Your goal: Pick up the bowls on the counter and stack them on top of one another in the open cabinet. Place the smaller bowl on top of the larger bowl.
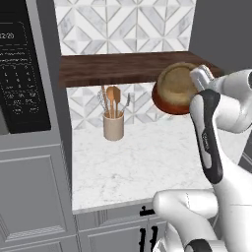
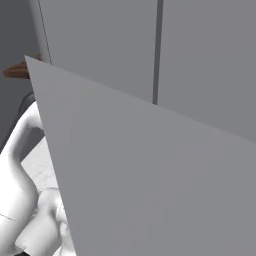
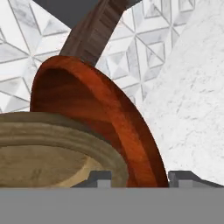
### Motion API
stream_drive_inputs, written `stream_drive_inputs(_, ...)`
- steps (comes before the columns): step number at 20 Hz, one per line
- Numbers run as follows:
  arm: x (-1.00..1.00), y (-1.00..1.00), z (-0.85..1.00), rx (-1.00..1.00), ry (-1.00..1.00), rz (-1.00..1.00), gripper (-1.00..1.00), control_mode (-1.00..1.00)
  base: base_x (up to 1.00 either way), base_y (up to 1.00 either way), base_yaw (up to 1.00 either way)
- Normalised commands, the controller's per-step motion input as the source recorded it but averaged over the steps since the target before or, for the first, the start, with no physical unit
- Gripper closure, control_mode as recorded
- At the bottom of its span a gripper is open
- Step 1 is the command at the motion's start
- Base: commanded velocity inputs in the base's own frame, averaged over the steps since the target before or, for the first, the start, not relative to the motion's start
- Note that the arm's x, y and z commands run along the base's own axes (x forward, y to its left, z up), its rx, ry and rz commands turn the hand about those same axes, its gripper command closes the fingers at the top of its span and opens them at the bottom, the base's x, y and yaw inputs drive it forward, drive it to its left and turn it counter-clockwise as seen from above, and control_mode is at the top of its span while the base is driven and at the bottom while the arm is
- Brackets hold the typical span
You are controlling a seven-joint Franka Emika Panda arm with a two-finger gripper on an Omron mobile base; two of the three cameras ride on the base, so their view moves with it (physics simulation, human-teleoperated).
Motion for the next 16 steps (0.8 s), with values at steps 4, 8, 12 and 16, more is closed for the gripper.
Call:
stream_drive_inputs(4, -0.46, -0.26, 1.0, 0.14, -0.08, -0.04, 1.0, -1.0, 0.0, 0.0, 0.0)
stream_drive_inputs(8, -0.7, -0.13, 1.0, 0.21, -0.22, -0.02, 1.0, -1.0, 0.0, 0.0, 0.0)
stream_drive_inputs(12, 0.01, 0.08, 0.53, 0.2, -0.23, -0.1, 1.0, -1.0, 0.0, 0.0, 0.0)
stream_drive_inputs(16, 0.8, 0.45, -0.04, 0.02, -0.06, -0.13, 1.0, -1.0, 0.0, 0.0, 0.0)
